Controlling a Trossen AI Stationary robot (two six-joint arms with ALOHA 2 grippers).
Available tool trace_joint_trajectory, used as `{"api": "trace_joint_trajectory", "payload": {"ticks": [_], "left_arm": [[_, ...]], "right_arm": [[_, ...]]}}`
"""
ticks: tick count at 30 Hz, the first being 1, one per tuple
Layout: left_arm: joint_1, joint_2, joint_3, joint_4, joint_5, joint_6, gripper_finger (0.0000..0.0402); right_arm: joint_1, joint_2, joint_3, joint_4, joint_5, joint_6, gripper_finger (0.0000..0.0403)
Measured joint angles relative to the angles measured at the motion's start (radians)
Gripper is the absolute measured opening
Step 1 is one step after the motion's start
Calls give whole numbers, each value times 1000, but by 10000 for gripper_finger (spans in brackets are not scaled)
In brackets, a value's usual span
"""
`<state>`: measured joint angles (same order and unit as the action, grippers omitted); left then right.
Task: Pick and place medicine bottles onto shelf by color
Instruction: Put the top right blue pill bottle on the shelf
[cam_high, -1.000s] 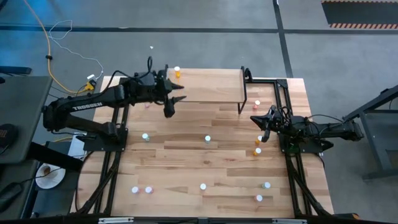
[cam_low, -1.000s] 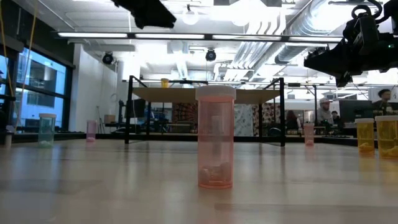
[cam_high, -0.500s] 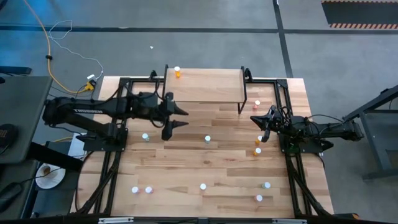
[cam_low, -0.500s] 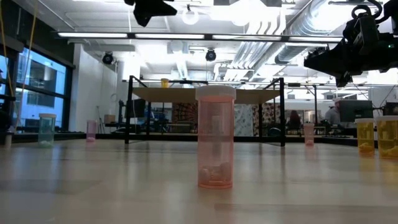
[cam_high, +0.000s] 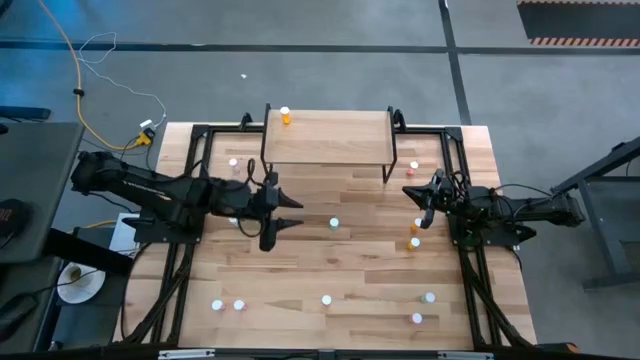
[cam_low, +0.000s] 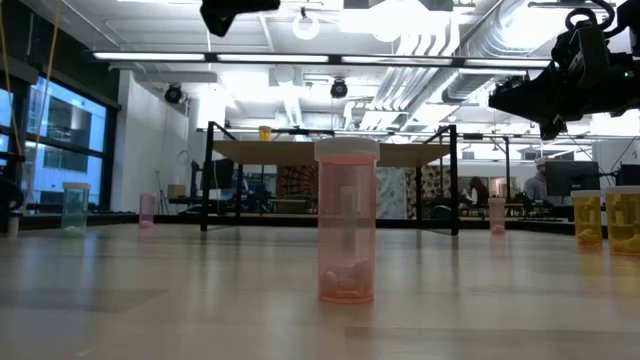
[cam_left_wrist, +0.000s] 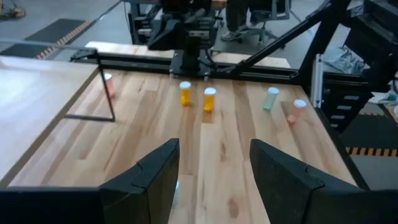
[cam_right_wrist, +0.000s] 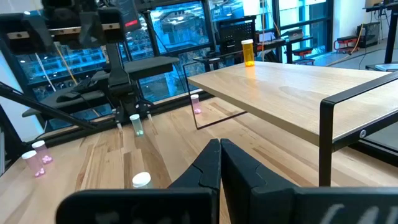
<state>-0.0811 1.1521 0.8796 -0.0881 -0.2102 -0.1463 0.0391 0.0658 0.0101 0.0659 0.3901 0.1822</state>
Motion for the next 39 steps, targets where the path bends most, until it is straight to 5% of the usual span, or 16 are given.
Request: {"api": "trace_joint_trajectory", "payload": {"ticks": [10,23,34,39], "left_arm": [[-117,0,-49,59,-141,-69,188],[-262,0,-49,59,-325,-139,188],[-301,0,-49,55,-389,-158,188],[-299,0,-49,46,-400,-114,188]], "right_arm": [[0,0,0,18,-28,157,0],[1,0,0,115,-111,151,6],[1,0,26,176,-157,151,128],[1,1,88,212,-185,137,153]]}}
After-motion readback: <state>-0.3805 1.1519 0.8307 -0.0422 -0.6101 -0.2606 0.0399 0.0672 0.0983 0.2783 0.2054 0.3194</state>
